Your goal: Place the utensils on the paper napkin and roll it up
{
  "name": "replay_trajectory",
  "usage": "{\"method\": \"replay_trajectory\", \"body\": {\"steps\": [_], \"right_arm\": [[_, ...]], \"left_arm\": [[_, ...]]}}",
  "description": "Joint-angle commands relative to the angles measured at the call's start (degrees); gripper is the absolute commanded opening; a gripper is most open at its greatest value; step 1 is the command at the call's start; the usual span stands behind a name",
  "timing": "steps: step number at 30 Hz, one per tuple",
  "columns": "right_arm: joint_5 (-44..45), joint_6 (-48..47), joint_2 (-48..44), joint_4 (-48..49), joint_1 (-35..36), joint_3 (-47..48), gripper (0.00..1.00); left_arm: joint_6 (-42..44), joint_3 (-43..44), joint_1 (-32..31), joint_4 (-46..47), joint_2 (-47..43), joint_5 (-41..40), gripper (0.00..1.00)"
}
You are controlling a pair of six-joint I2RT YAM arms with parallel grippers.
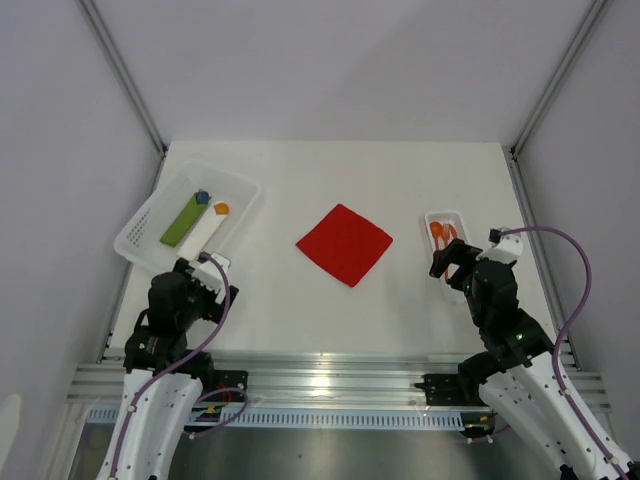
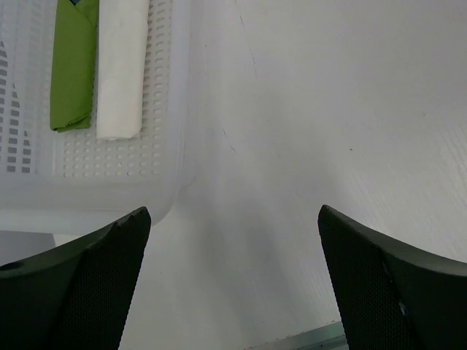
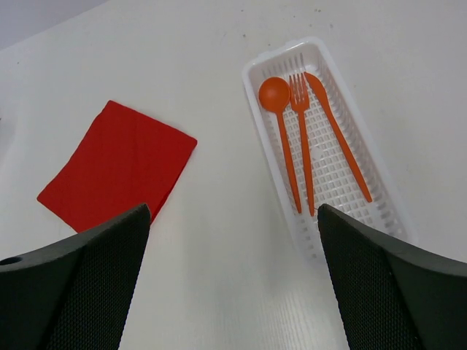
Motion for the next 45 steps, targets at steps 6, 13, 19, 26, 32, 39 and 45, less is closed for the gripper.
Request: {"method": "replay_trajectory", "body": {"steps": [6, 13, 19, 26, 32, 39, 45], "right_arm": [[0.6, 2.2, 0.3, 6.0, -0.8, 1.2, 0.99], [-1.8, -7.6, 24.8, 0.3, -5.2, 22.0, 0.98], [-8.3, -12.2, 45.6, -8.7, -15.4, 36.0, 0.38], [-21.8, -15.4, 59.5, -9.6, -25.0, 37.7, 0.17], [-23.9, -16.6, 66.5, -6.9, -24.6, 34.6, 0.15], [-18.6, -16.1, 71.3, -6.5, -23.7, 35.0, 0.16], [-17.5, -16.0, 73.5, -6.1, -23.7, 35.3, 0.16]], "left_arm": [[-2.8, 3.0, 0.0, -0.1, 0.4, -2.3, 1.0], [-1.5, 9.7, 0.0, -0.9, 7.0, 6.6, 0.99], [-2.6, 8.4, 0.0, 2.6, 13.3, 5.9, 1.0], [-3.9, 5.5, 0.0, 6.2, 14.7, 5.6, 0.99], [-4.2, 4.0, 0.0, 8.1, 18.6, 3.6, 1.0], [-4.2, 4.0, -0.1, 8.2, 20.8, 2.4, 1.0], [-4.2, 3.9, 0.0, 8.2, 21.0, 1.7, 1.0]]}}
